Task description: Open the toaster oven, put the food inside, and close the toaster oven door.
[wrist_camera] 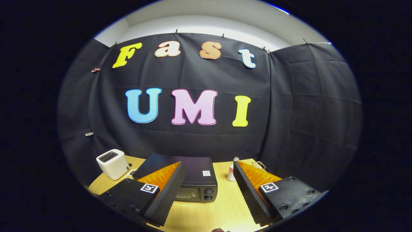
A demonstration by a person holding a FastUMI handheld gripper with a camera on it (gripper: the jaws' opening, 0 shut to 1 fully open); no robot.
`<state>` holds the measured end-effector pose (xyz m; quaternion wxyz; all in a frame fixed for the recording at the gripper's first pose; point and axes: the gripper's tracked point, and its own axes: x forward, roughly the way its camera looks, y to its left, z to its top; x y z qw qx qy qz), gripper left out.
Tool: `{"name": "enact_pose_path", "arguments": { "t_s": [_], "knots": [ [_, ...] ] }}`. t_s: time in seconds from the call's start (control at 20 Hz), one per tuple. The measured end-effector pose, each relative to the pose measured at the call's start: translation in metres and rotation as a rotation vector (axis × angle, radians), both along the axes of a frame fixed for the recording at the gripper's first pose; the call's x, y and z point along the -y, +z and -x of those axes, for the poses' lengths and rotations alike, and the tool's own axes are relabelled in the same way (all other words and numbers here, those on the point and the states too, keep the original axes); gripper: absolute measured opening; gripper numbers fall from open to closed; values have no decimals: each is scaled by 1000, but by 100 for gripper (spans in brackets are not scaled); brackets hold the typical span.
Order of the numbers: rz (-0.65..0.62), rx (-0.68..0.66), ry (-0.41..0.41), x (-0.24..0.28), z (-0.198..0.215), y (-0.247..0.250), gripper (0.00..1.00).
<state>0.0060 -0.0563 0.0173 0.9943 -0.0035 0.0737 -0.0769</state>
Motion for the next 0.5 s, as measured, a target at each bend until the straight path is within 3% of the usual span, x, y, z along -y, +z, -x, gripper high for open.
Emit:
{"name": "enact_pose_path", "arguments": {
  "t_s": [0.5],
  "knots": [
    [-35,8,57,-17,-7,8,99]
  ]
}}
